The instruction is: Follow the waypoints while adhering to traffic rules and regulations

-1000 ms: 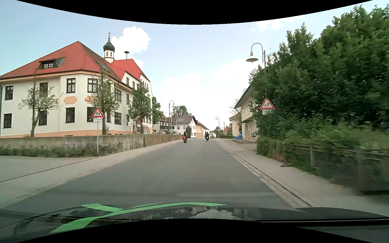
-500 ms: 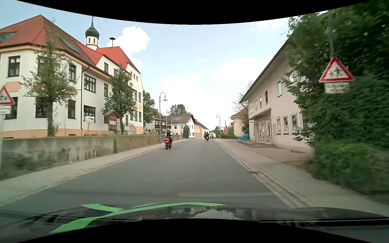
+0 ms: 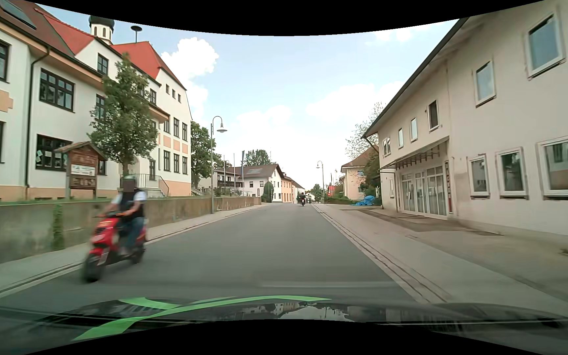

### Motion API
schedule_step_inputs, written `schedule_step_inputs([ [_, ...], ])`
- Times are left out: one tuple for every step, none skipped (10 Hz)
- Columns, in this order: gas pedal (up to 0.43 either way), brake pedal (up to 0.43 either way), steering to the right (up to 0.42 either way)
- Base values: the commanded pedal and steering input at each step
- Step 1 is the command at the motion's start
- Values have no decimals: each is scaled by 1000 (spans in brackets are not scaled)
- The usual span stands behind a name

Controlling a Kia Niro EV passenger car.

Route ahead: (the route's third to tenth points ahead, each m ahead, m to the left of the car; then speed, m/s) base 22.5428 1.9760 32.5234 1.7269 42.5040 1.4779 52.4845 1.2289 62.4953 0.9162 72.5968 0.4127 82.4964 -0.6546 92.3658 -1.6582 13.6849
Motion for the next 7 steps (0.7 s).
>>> schedule_step_inputs([
  [138,0,-1],
  [138,0,-1],
  [130,0,-1],
  [110,0,-1],
  [110,0,-1],
  [98,0,-1],
  [98,0,-1],
])
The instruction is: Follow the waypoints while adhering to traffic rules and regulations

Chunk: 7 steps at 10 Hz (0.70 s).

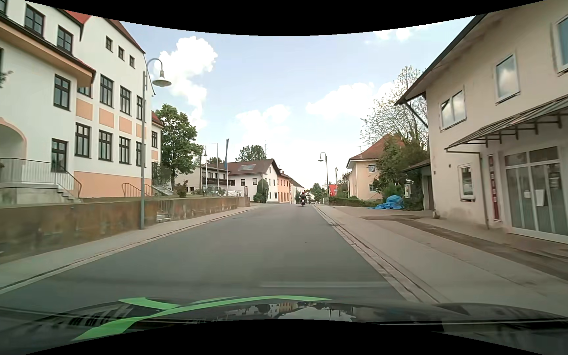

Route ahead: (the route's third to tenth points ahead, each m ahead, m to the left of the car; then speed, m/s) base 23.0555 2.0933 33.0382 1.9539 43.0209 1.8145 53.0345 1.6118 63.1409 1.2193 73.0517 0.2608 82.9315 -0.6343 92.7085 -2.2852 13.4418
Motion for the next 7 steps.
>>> schedule_step_inputs([
  [98,0,-1],
  [98,0,-1],
  [87,0,-2],
  [87,0,-2],
  [87,0,-3],
  [87,0,-3],
  [79,0,-3],
])
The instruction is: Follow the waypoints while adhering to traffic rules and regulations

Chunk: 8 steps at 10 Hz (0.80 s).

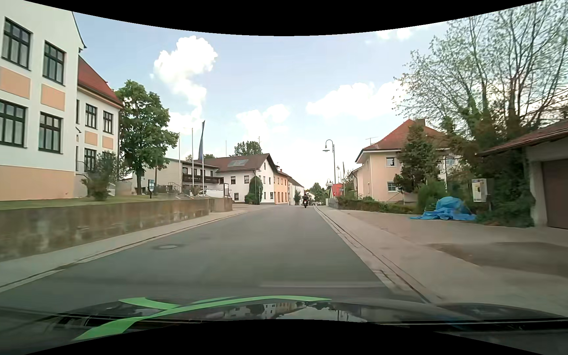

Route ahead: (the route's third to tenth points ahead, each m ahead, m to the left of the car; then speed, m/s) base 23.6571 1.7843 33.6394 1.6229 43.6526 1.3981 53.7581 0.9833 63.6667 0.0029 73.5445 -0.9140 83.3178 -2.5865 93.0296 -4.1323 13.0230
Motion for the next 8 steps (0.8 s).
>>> schedule_step_inputs([
  [79,0,-3],
  [79,0,-4],
  [79,0,-3],
  [79,0,-4],
  [67,0,-3],
  [67,0,-3],
  [67,0,-2],
  [79,0,-2],
])
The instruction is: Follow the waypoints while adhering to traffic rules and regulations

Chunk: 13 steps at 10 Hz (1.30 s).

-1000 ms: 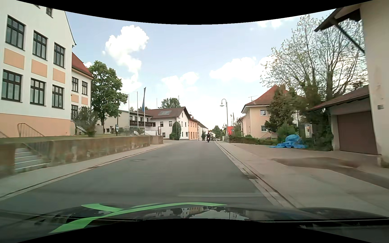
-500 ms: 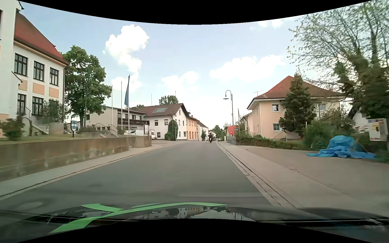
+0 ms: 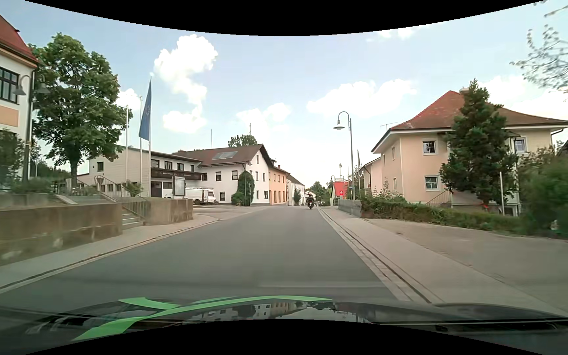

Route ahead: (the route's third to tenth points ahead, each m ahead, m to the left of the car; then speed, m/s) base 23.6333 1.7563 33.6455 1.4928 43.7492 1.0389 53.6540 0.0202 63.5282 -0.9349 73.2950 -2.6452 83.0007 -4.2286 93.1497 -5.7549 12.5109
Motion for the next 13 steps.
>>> schedule_step_inputs([
  [79,0,-1],
  [79,0,0],
  [79,0,0],
  [79,0,1],
  [87,0,1],
  [87,0,1],
  [87,0,1],
  [87,0,1],
  [79,0,2],
  [59,0,1],
  [59,0,1],
  [59,0,2],
  [59,0,1],
])
